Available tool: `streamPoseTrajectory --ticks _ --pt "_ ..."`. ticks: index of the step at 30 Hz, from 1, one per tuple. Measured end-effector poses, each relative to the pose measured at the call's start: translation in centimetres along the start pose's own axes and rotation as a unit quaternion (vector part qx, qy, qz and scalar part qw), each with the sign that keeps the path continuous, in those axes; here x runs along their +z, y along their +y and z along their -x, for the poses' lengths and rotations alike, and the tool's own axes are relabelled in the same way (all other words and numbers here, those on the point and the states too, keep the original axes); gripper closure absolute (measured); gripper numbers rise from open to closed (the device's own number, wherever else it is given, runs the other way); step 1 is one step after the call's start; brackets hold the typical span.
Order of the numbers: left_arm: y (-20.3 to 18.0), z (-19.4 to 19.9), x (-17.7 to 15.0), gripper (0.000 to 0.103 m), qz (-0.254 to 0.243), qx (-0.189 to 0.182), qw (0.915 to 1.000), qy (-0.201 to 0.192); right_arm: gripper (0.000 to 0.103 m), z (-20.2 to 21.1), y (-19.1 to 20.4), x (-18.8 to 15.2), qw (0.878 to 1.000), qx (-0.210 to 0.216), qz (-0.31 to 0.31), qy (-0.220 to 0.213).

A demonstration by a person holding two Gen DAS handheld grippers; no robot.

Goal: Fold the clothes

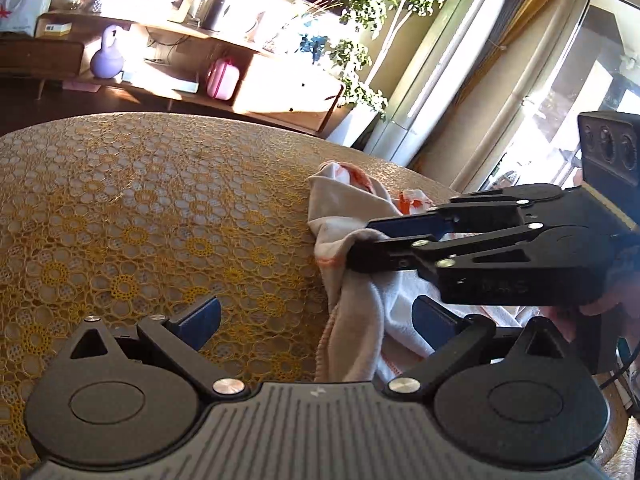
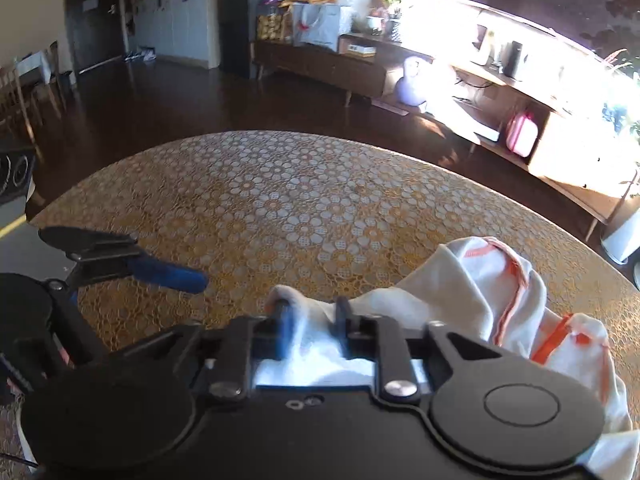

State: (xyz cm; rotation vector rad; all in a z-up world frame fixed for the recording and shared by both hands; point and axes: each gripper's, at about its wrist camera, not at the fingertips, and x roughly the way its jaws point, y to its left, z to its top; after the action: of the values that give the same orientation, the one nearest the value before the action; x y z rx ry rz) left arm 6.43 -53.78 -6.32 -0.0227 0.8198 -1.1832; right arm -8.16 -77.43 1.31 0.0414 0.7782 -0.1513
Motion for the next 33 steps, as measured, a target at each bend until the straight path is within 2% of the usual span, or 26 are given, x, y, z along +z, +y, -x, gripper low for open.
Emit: streamPoseTrajectory --ticks 7,11,14,16,20,24,28,31,33 --pt "0.4 0.1 -0.2 0.001 -0.022 0.075 0.9969 -0.005 0.0 3.3 -2.2 -2.6 1.0 -0.013 -0.025 0.014" --pt "-0.2 0.8 -0.5 0.001 -0.024 0.058 0.998 -0.005 0.0 4.2 -2.9 -4.6 0.999 -0.026 -0.038 0.025" --pt "-1.5 0.0 -0.7 0.001 -0.061 0.1 0.9931 -0.003 0.0 4.5 -3.0 -5.8 0.998 -0.022 -0.045 0.031" --pt "-1.8 -0.9 -0.4 0.001 -0.071 0.111 0.9913 -0.003 0.0 4.8 -2.8 -6.7 0.998 -0.021 -0.046 0.033" --pt "-2.0 -3.1 0.8 0.001 -0.065 0.12 0.9907 0.001 0.0 6.0 -3.1 -9.1 0.997 -0.026 -0.055 0.038" --pt "-1.4 -4.0 1.9 0.001 -0.035 0.142 0.9892 -0.018 0.0 7.2 -4.0 -11.8 0.995 -0.025 -0.083 0.049" --pt "0.2 -3.1 1.5 0.0 -0.003 0.189 0.9812 -0.04 0.0 8.1 -4.2 -14.2 0.993 -0.032 -0.094 0.062" --pt "-0.1 -2.7 0.7 0.0 -0.025 0.206 0.9775 -0.039 0.0 9.0 -4.1 -14.9 0.993 -0.028 -0.098 0.057" --pt "-0.4 -2.4 0.6 0.001 -0.028 0.196 0.9795 -0.038 0.0 9.7 -4.1 -15.4 0.993 -0.024 -0.1 0.055"
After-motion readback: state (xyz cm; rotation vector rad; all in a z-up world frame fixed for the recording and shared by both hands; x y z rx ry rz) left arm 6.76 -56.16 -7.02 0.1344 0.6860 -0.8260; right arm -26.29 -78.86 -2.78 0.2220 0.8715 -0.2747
